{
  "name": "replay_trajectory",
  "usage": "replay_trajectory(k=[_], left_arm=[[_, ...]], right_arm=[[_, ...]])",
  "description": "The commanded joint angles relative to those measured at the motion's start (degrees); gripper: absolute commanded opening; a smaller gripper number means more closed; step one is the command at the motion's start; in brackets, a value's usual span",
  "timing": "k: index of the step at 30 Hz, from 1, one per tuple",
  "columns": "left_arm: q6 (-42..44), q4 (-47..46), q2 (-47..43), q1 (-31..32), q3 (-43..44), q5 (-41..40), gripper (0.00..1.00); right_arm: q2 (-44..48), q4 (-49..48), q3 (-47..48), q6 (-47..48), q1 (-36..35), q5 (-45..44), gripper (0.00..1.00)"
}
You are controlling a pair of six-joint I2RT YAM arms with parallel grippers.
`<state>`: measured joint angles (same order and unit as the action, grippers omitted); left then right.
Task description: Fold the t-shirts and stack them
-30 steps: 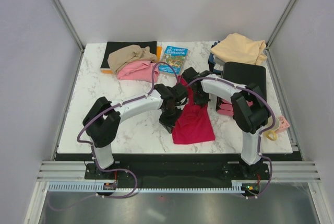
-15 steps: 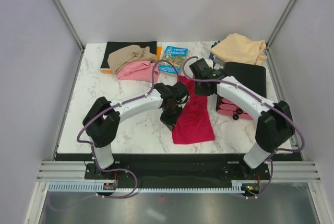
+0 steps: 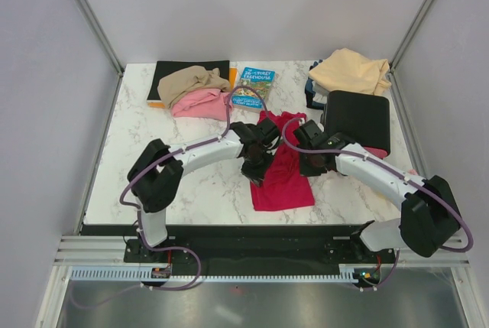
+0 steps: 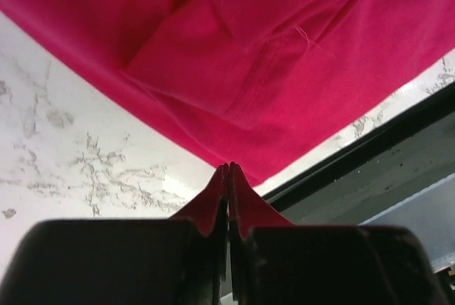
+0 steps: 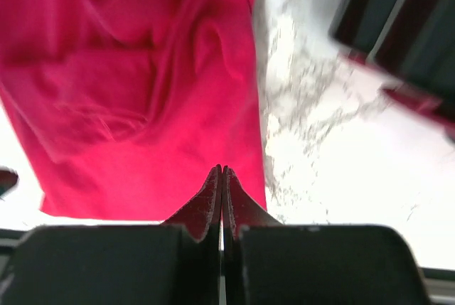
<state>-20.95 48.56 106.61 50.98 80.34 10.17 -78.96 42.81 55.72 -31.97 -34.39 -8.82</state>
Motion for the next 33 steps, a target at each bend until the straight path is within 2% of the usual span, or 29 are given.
replay_trajectory(k=[1, 10, 20, 27, 33], left_arm=[[-0.5, -3.8, 2.9, 0.3, 2.2, 0.7, 0.02], [-0.6, -5.9, 4.0, 0.4, 1.8, 1.5, 0.02], [-1.1, -7.7, 4.8, 0.3, 2.2, 0.0, 0.02], [-1.7, -9.1, 5.5, 0.3, 2.7, -3.4, 0.02], [-3.0, -10.0, 7.3, 0.3, 3.2, -7.0, 0.02]], right_arm=[[4.6, -3.7, -4.6, -2.9, -1.6, 2.3, 0.00], [5.2, -8.7, -9.9, -7.5, -7.0, 3.5, 0.00], [-2.2, -14.8, -11.7, -9.5, -10.6, 3.8, 0.00], [-6.7, -16.7, -11.9, -9.6, -11.8, 4.3, 0.00], [-7.0, -17.1, -12.6, -10.1, -11.9, 4.1, 0.00]])
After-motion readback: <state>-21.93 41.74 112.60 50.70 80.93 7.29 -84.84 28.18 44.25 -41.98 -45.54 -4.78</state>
